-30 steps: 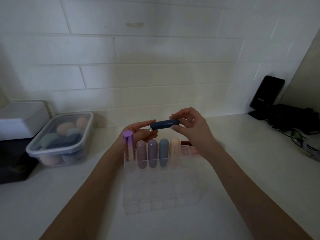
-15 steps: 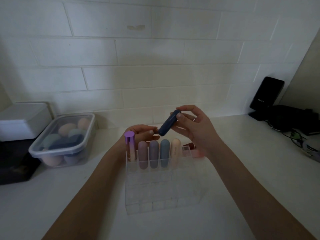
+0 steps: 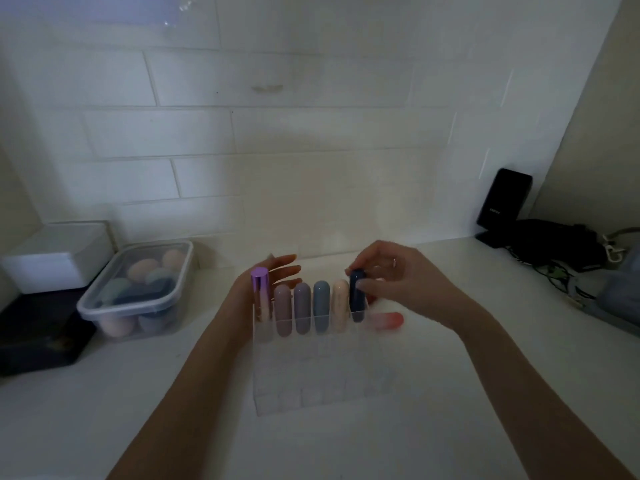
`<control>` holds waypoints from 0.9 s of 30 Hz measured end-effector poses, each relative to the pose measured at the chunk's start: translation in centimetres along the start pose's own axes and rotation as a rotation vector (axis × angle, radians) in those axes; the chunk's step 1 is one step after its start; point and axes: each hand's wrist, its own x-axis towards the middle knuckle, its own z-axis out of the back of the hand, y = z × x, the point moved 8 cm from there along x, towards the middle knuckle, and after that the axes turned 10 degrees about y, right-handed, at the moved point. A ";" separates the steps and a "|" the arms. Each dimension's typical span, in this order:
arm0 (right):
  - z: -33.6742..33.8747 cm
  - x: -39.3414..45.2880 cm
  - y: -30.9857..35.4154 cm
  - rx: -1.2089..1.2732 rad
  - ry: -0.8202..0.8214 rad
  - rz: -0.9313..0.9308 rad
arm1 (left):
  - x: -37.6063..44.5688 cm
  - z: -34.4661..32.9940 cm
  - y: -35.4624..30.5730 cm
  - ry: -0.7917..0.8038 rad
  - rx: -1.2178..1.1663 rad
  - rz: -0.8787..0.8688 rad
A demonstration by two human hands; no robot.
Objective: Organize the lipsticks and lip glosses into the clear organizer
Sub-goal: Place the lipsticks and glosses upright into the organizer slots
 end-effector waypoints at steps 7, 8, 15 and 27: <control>1.3 -0.3 -0.6 -0.091 -0.050 -0.001 | -2.2 -1.2 -0.1 0.003 -0.003 0.003; 2.2 -0.5 -0.9 -0.117 -0.083 -0.010 | -2.0 -1.2 -0.2 -0.030 0.028 0.019; 8.3 -3.0 -7.5 -0.486 -0.391 -0.319 | -1.9 1.5 -0.7 -0.270 0.217 -0.045; 7.0 -3.6 -12.3 -0.493 -0.343 -0.448 | -1.3 0.0 -1.0 -0.242 0.260 0.089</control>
